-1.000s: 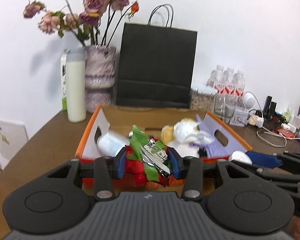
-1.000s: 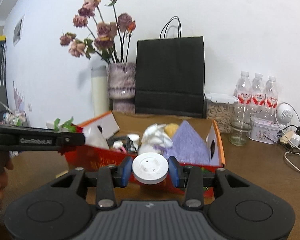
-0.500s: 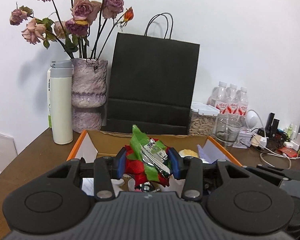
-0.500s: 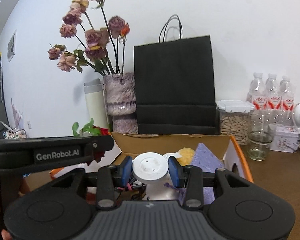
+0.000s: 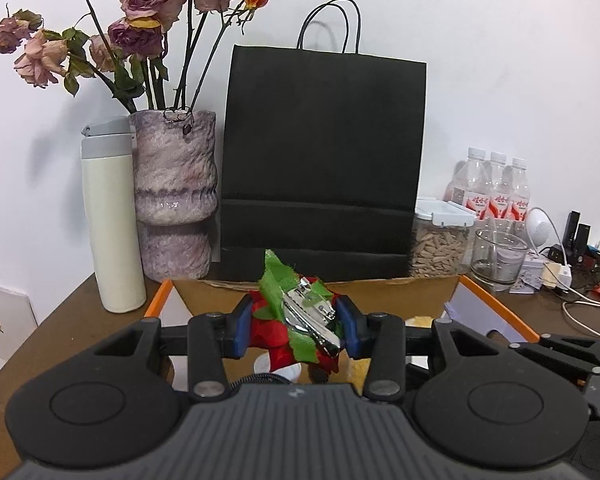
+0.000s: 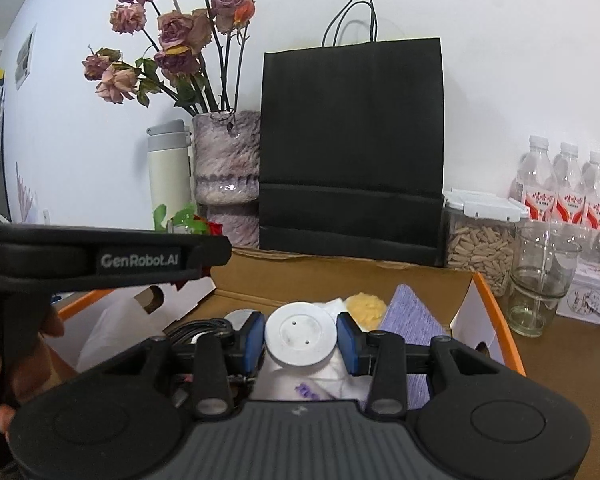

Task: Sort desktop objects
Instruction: 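Carry the lid and ornament into the box and open both grippers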

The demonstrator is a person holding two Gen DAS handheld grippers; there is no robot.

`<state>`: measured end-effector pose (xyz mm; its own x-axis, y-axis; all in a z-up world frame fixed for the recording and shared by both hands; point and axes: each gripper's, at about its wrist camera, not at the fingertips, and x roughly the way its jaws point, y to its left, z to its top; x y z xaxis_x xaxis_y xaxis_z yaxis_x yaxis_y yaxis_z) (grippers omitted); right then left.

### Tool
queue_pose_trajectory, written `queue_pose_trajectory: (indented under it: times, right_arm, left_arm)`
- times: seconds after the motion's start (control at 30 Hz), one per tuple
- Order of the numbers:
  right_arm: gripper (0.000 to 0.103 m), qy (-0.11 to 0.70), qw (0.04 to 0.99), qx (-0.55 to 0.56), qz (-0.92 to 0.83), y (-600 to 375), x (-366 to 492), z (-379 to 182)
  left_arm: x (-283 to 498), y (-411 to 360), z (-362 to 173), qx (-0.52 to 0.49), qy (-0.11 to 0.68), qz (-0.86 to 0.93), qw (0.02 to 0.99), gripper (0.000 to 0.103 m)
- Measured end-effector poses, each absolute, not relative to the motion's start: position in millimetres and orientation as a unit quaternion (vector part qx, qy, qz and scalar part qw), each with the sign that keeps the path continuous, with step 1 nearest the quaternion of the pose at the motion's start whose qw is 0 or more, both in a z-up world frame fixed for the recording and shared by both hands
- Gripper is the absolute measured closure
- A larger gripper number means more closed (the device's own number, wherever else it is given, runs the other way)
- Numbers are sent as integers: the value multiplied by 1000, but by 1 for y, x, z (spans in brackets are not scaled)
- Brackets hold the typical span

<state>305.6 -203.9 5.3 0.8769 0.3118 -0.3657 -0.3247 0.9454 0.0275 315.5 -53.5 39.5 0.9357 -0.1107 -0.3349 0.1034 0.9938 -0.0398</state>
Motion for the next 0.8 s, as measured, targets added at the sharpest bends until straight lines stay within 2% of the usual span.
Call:
queue_pose_trajectory:
  times: [0.37, 0.53, 0.63, 0.67, 0.7, 0.73, 0.8]
  right_arm:
    - [65, 178, 970, -34, 163, -204, 302, 4]
    - [65, 179, 970, -37, 163, -203, 301, 3]
    - [61, 181, 970, -33, 160, -205, 300, 3]
    - [58, 182, 970, -32, 160, -205, 300, 3]
    - [48, 182, 970, -31, 158, -206, 300, 3]
    - [38, 180, 971, -31, 156, -206, 299, 3]
    - [27, 174, 972, -32, 153, -206, 298, 3]
  left_arm:
    - [321, -56, 27, 3, 189, -50, 981, 58]
    - [321, -56, 25, 3, 193, -44, 980, 52]
    - [320, -54, 25, -1, 188, -39, 981, 40]
    - [319, -53, 26, -1, 185, -36, 982, 31]
    - [318, -53, 27, -1, 181, -32, 983, 21]
    - [317, -53, 28, -1, 176, -29, 984, 17]
    - [313, -53, 30, -1, 164, -23, 986, 0]
